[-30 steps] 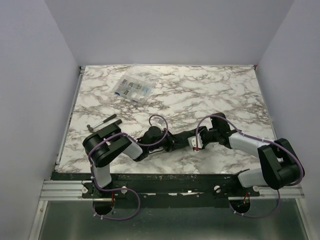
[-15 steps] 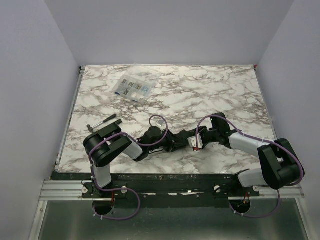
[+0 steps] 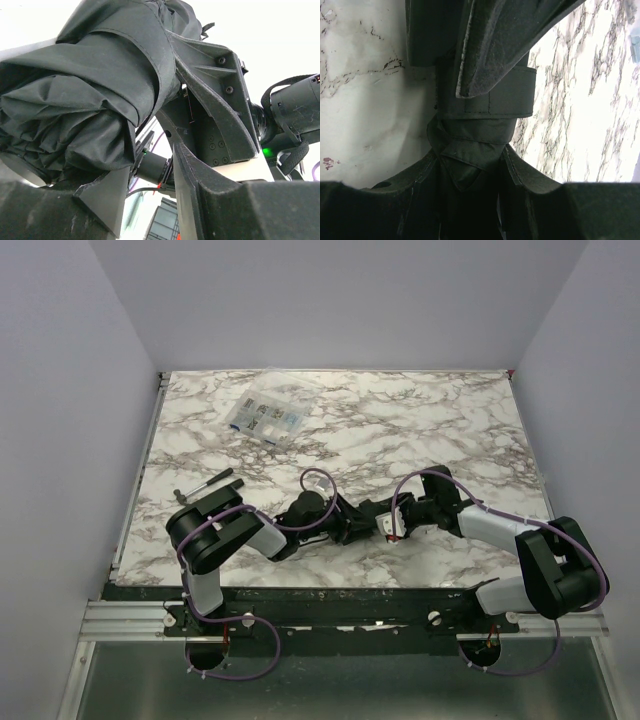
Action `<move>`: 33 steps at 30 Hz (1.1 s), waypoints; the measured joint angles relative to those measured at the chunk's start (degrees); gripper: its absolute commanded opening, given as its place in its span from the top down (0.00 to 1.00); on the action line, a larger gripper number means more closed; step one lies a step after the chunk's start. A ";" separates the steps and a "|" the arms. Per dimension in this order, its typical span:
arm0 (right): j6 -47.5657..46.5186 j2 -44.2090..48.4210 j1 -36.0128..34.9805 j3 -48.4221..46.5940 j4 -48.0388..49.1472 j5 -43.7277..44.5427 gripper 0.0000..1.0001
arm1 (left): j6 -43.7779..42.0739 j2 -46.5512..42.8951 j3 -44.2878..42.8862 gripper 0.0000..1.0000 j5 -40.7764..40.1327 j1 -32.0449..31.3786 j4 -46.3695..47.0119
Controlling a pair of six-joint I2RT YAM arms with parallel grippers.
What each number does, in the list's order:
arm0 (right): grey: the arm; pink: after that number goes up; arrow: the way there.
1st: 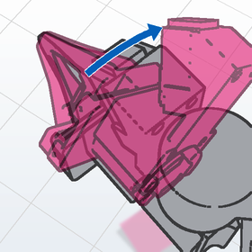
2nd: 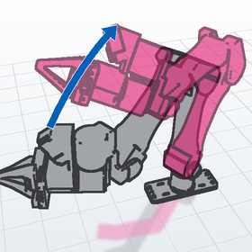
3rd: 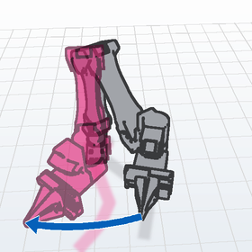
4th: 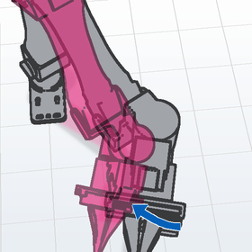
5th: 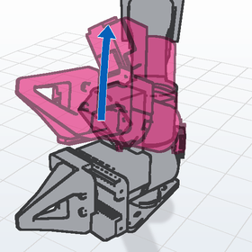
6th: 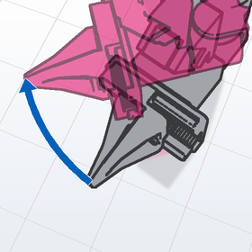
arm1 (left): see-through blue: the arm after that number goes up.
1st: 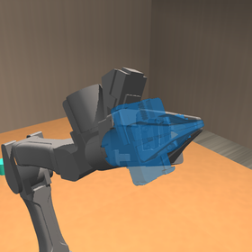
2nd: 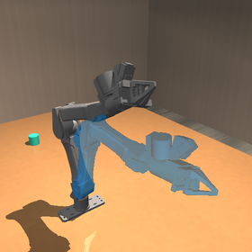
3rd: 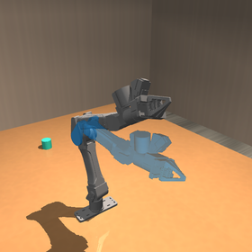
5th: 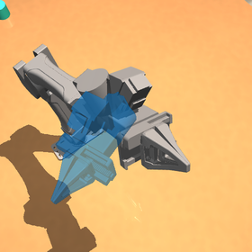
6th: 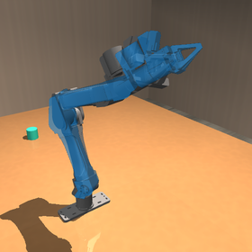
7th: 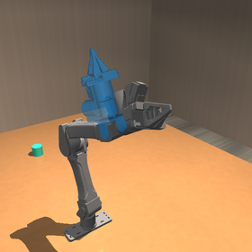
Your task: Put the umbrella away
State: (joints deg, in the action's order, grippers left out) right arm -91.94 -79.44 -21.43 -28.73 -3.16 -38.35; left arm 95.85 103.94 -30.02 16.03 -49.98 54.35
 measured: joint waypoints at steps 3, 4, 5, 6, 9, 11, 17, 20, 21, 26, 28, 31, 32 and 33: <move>0.00 0.00 0.00 0.00 0.00 0.00 0.89 | -0.02 0.00 -0.35 0.56 0.00 0.00 -0.57; 0.00 0.00 0.00 0.00 0.00 0.00 0.89 | -0.09 -0.07 -0.48 0.56 0.00 0.00 -0.94; 0.00 0.00 0.00 0.00 0.00 0.00 0.89 | -0.24 -0.22 -0.63 0.56 -0.02 -0.02 -1.49; 0.00 0.00 0.00 0.00 -0.02 0.00 0.89 | -0.31 -0.35 -0.76 0.56 -0.02 -0.02 -1.92; 0.00 -0.02 0.00 0.00 -0.02 0.00 0.89 | -0.92 -1.09 -1.51 0.56 -0.35 -0.02 -4.63; 0.00 -0.02 0.00 0.00 -0.02 0.02 0.89 | -1.36 -1.53 -1.99 0.57 -0.76 -0.02 -6.38; 0.02 -0.07 0.00 -0.02 -0.02 0.02 0.89 | -2.45 -3.08 -4.09 0.57 -3.02 -0.46 -13.07; 0.07 -0.11 0.00 -0.02 0.02 0.09 0.89 | -2.91 -3.50 -5.09 0.57 -4.57 -0.74 -15.76; 0.13 -0.11 0.02 -0.04 0.04 0.17 0.89 | -3.02 -3.54 -5.35 0.58 -4.98 -0.79 -16.44; 0.48 -0.15 0.02 -0.15 0.17 0.68 0.89 | -3.02 -3.56 -6.91 0.61 -7.63 -1.31 -19.06; 0.50 -0.15 0.02 -0.17 0.20 0.81 0.89 | -2.99 -3.54 -7.26 0.64 -8.35 -1.42 -19.71; 0.61 -0.15 0.02 -0.22 0.31 0.85 0.89 | -2.36 -3.41 -7.30 0.66 -9.70 -1.66 -19.69; 0.63 -0.17 0.02 -0.24 0.31 0.85 0.89 | -1.99 -3.32 -7.30 0.67 -10.23 -1.75 -19.61; 0.66 -0.17 0.02 -0.24 0.33 0.90 0.89 | -1.86 -3.26 -7.30 0.67 -10.58 -1.81 -19.58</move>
State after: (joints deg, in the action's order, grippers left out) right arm -91.29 -79.61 -21.41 -28.97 -2.83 -37.45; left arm 94.00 100.68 -37.32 5.45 -51.79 34.76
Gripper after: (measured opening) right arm 0.426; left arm 0.350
